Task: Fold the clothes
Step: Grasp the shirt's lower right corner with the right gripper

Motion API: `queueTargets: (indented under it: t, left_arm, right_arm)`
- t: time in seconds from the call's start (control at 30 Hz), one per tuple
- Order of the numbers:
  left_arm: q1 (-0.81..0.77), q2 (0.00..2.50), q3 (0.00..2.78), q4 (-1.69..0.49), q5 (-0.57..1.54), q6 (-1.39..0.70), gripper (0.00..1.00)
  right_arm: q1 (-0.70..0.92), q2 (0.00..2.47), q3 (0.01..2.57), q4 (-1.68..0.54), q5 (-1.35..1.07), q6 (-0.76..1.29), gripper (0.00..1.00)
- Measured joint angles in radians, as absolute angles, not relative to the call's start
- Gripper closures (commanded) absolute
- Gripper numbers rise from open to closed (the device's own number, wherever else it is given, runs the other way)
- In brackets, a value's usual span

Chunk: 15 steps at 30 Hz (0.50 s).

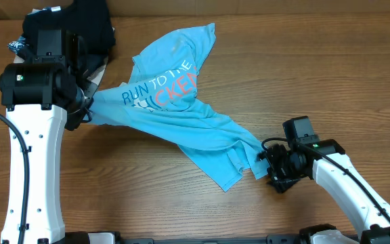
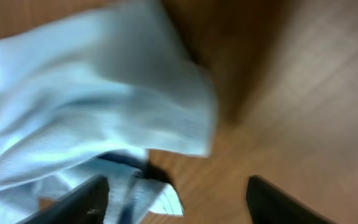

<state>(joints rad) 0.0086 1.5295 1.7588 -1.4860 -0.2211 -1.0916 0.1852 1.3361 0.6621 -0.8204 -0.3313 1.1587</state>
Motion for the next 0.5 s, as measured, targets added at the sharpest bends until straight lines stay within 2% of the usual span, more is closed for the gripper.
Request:
queueTargets:
  t: [0.5]
  left_arm:
    - [0.009,1.530,1.759,-1.489,-0.205,-1.076,0.91]
  right_arm:
    - [0.189,1.336,0.657,-0.856,-0.194,0.869,0.23]
